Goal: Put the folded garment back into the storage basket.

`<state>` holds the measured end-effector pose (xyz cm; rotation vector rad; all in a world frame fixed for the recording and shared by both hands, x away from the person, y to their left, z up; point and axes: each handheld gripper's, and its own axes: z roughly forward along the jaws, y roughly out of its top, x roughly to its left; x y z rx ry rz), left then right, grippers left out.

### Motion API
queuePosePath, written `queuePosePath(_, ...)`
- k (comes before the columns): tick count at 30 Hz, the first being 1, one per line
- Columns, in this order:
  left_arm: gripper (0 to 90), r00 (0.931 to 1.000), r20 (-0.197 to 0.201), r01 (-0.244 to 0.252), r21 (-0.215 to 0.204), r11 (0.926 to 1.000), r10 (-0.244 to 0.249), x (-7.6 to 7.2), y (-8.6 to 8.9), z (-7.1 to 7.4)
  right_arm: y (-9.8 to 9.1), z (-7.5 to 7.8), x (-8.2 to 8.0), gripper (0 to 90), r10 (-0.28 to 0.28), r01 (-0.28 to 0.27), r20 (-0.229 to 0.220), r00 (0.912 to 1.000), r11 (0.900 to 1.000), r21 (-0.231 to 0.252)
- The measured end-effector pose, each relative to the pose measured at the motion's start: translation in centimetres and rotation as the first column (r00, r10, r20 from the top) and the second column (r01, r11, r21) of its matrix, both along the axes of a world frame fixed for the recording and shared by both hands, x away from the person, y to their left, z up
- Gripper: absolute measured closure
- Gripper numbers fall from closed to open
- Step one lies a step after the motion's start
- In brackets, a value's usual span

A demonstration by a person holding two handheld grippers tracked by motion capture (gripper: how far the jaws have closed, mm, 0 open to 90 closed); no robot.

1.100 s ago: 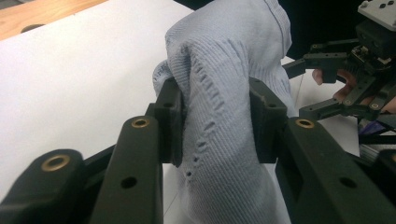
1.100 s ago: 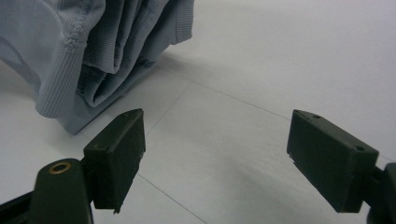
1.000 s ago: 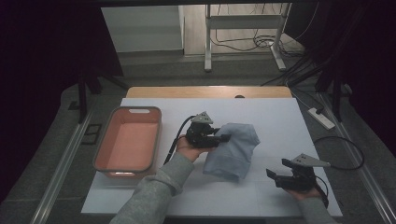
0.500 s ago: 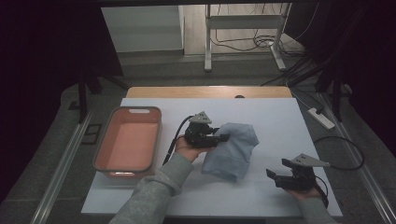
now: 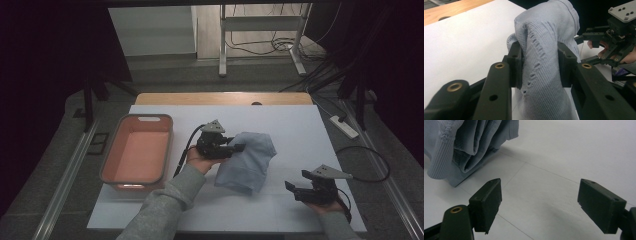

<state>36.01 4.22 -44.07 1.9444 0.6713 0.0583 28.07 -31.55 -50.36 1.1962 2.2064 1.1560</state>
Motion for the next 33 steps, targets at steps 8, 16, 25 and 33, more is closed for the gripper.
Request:
queuePosePath(8, 62.8, 1.0000, 0.005, -0.006, -0.005, 1.0000, 0.006, -0.1, 0.2, 0.1, 0.0, 0.0, 0.0, 19.8, -0.008, 0.008, 0.005, 1.0000, 1.0000, 0.000)
queuePosePath(16, 63.0, 0.9997, 0.014, -0.022, -0.021, 0.9995, 0.022, -0.5, 1.0, 0.6, 0.0, 0.0, 0.1, 19.7, -0.007, 0.007, 0.005, 1.0000, 1.0000, -0.002)
queuePosePath(25, 63.0, 0.9980, 0.021, -0.060, -0.037, 0.9975, 0.061, -0.9, 3.0, 1.2, 0.0, 0.0, 0.1, 19.7, -0.010, 0.010, 0.004, 0.9999, 0.9999, -0.004)
queuePosePath(33, 63.2, 0.9946, 0.030, -0.098, -0.056, 0.9937, 0.100, -1.3, 5.0, 1.8, 0.0, 0.0, 0.1, 19.6, -0.012, 0.012, 0.003, 0.9999, 0.9999, -0.006)
